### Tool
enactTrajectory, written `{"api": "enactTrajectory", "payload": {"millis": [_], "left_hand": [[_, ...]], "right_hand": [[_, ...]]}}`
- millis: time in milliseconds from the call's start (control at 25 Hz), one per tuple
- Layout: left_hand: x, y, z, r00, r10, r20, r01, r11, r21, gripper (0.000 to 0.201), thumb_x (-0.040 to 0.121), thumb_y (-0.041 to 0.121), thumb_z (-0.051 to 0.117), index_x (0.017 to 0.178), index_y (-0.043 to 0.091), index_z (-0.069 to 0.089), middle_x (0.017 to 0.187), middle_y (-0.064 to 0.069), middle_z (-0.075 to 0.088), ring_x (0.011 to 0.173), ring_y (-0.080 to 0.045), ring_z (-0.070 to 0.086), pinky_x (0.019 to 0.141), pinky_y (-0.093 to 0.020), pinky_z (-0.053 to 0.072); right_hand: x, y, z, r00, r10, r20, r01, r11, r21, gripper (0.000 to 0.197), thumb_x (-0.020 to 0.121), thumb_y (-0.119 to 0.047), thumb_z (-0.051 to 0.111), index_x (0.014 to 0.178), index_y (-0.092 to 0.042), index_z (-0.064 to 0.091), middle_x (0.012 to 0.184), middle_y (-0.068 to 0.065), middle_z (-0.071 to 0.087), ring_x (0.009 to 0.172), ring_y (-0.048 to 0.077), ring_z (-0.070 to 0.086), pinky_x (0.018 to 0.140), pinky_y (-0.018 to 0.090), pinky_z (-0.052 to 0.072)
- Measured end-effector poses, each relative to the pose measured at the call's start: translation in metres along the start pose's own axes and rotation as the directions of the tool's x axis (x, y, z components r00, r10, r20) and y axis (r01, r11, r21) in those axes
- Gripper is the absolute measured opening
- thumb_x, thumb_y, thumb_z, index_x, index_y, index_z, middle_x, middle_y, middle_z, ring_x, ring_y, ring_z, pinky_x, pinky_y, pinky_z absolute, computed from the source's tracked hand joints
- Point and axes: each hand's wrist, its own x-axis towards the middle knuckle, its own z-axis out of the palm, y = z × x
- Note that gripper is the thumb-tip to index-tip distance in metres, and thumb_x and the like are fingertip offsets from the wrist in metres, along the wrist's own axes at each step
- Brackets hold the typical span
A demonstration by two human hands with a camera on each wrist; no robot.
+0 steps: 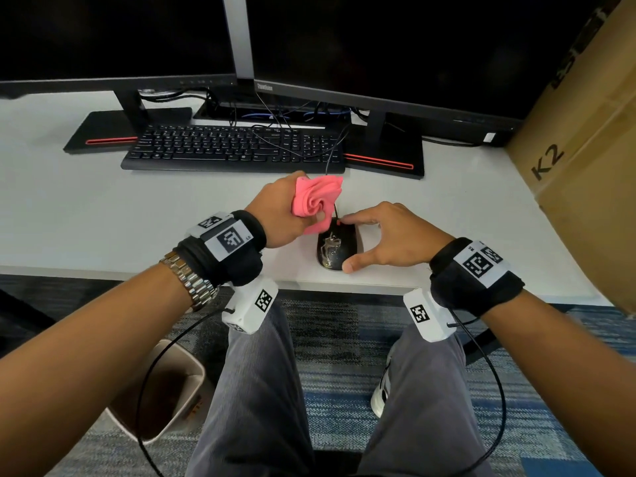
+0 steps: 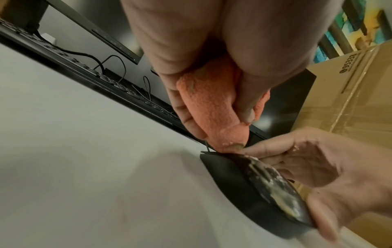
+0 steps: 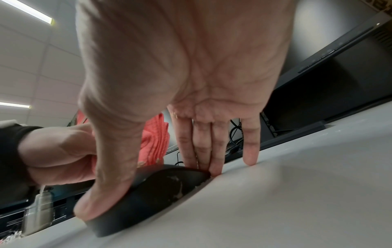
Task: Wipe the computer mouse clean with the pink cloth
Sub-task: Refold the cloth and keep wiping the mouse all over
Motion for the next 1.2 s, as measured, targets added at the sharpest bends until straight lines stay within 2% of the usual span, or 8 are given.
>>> {"api": "enactTrajectory", "payload": {"millis": [80,200,440,600,760,880,1000,1200], "left_hand": [[0.008,0.000,0.000,1.000,0.004,-0.010,-0.003,0.999,0.041,0.027,0.077,0.029,0.070,0.095,0.015,0.056,0.084,0.007,0.053,0.080,-0.022,0.058,0.082,-0.043,0.051],[0.012,0.003,0.004,0.998,0.045,0.036,-0.048,0.996,0.075,0.018,0.081,0.022,0.071,0.093,0.017,0.058,0.088,0.003,0.053,0.083,-0.022,0.057,0.084,-0.041,0.050],[0.005,0.008,0.005,0.995,0.071,0.064,-0.078,0.991,0.112,0.029,0.080,0.025,0.073,0.101,0.012,0.059,0.091,0.000,0.061,0.081,-0.018,0.059,0.079,-0.035,0.051],[-0.002,0.010,0.003,0.993,0.087,0.084,-0.094,0.992,0.083,0.034,0.078,0.027,0.073,0.104,0.011,0.058,0.093,-0.005,0.065,0.084,-0.023,0.062,0.078,-0.037,0.051],[0.004,0.005,0.002,0.996,0.072,0.060,-0.075,0.996,0.053,0.033,0.076,0.031,0.069,0.101,0.014,0.058,0.090,0.002,0.060,0.082,-0.020,0.061,0.078,-0.037,0.051],[0.010,0.006,0.008,0.997,0.076,0.019,-0.077,0.995,0.057,0.027,0.079,0.030,0.069,0.098,0.015,0.057,0.084,0.011,0.053,0.077,-0.015,0.058,0.072,-0.029,0.047],[0.010,0.011,0.012,0.996,0.073,0.049,-0.077,0.994,0.080,0.026,0.081,0.027,0.071,0.098,0.015,0.056,0.081,0.011,0.054,0.074,-0.006,0.056,0.067,-0.019,0.041],[0.004,0.013,0.010,0.997,0.068,0.048,-0.072,0.995,0.076,0.026,0.081,0.024,0.071,0.099,0.013,0.056,0.081,0.009,0.057,0.072,-0.005,0.056,0.064,-0.016,0.040]], "right_hand": [[0.000,0.001,0.000,1.000,0.003,-0.002,-0.003,1.000,-0.001,0.099,0.060,-0.062,0.086,0.146,-0.026,0.052,0.150,-0.007,0.052,0.141,0.018,0.043,0.118,0.041,0.034],[0.000,0.001,0.001,1.000,-0.010,0.006,0.010,1.000,-0.001,0.098,0.061,-0.060,0.086,0.146,-0.024,0.052,0.149,-0.007,0.053,0.141,0.016,0.044,0.118,0.039,0.034],[0.002,0.000,0.000,1.000,-0.026,0.010,0.026,1.000,0.004,0.097,0.061,-0.061,0.085,0.145,-0.024,0.053,0.147,-0.008,0.055,0.140,0.013,0.046,0.119,0.037,0.034],[0.002,0.001,0.001,1.000,-0.031,0.004,0.031,1.000,0.004,0.096,0.061,-0.061,0.085,0.144,-0.025,0.055,0.146,-0.009,0.057,0.140,0.015,0.046,0.118,0.040,0.034],[0.000,-0.001,-0.001,0.999,-0.033,-0.002,0.033,0.999,-0.005,0.095,0.062,-0.058,0.086,0.145,-0.023,0.054,0.147,-0.006,0.056,0.140,0.016,0.045,0.118,0.037,0.034],[0.000,-0.001,0.000,0.999,-0.036,-0.004,0.036,0.999,-0.012,0.094,0.062,-0.060,0.086,0.144,-0.024,0.055,0.146,-0.007,0.057,0.140,0.017,0.046,0.118,0.039,0.034],[-0.001,-0.002,0.000,0.998,-0.064,-0.004,0.064,0.998,0.007,0.087,0.064,-0.057,0.086,0.140,-0.026,0.059,0.141,-0.010,0.061,0.135,0.015,0.051,0.115,0.035,0.036],[-0.003,-0.003,-0.001,0.997,-0.079,-0.005,0.079,0.997,0.019,0.084,0.066,-0.053,0.086,0.140,-0.025,0.059,0.141,-0.009,0.061,0.135,0.013,0.051,0.110,0.027,0.035]]}}
